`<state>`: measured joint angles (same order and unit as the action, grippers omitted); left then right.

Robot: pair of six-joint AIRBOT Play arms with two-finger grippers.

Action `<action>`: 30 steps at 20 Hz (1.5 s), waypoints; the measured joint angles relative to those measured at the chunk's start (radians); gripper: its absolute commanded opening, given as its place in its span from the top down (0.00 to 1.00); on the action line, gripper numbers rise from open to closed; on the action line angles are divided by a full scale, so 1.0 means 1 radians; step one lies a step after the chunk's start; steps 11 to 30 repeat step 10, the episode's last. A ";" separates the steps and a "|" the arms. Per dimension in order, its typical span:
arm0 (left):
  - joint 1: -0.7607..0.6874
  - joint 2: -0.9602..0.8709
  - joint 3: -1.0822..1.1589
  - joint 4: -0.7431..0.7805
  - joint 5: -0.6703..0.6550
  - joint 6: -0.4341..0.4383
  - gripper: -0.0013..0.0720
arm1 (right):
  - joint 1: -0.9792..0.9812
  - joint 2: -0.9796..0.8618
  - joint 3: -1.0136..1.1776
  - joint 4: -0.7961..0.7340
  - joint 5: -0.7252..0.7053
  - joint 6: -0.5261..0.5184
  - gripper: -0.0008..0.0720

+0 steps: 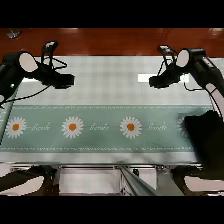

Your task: Fold the shirts.

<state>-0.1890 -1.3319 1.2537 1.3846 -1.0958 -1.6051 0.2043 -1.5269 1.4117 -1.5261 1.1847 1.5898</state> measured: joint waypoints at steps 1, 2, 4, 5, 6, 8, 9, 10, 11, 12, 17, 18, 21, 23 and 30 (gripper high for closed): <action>0.002 -0.005 0.000 0.006 -0.005 0.000 0.94 | 0.004 -0.005 -0.002 -0.007 -0.001 0.001 0.96; 0.004 -0.011 0.000 0.011 -0.004 -0.001 0.94 | 0.007 -0.009 -0.004 -0.013 -0.002 0.004 0.96; 0.006 -0.023 0.000 0.017 -0.008 -0.003 0.94 | 0.011 -0.014 -0.006 -0.020 -0.005 0.006 0.96; 0.007 -0.030 0.000 0.019 -0.008 -0.003 0.94 | 0.012 -0.016 -0.007 -0.021 -0.005 0.008 0.96; 0.007 -0.038 0.000 0.021 -0.009 -0.004 0.94 | 0.013 -0.016 -0.007 -0.023 -0.005 0.008 0.96; 0.008 -0.053 0.000 0.023 -0.011 -0.005 0.94 | 0.014 -0.018 -0.008 -0.024 -0.006 0.009 0.96; 0.008 -0.060 0.000 0.024 -0.011 -0.006 0.94 | 0.014 -0.018 -0.008 -0.025 -0.006 0.009 0.96; 0.008 -0.068 0.000 0.024 -0.011 -0.006 0.94 | 0.015 -0.018 -0.008 -0.026 -0.007 0.009 0.96; 0.008 -0.068 0.000 0.024 -0.011 -0.006 0.94 | 0.015 -0.018 -0.008 -0.026 -0.007 0.009 0.96; 0.008 -0.068 0.000 0.024 -0.011 -0.006 0.94 | 0.015 -0.018 -0.008 -0.026 -0.007 0.009 0.96; 0.008 -0.068 0.000 0.024 -0.011 -0.006 0.94 | 0.015 -0.018 -0.008 -0.026 -0.007 0.009 0.96; 0.008 -0.068 0.000 0.024 -0.011 -0.006 0.94 | 0.015 -0.018 -0.008 -0.026 -0.007 0.009 0.96; 0.008 -0.068 0.000 0.024 -0.011 -0.006 0.94 | 0.015 -0.018 -0.008 -0.026 -0.007 0.009 0.96; 0.008 -0.068 0.000 0.024 -0.011 -0.006 0.94 | 0.015 -0.018 -0.008 -0.026 -0.007 0.009 0.96; 0.008 -0.068 0.000 0.024 -0.011 -0.006 0.94 | 0.015 -0.018 -0.008 -0.026 -0.007 0.009 0.96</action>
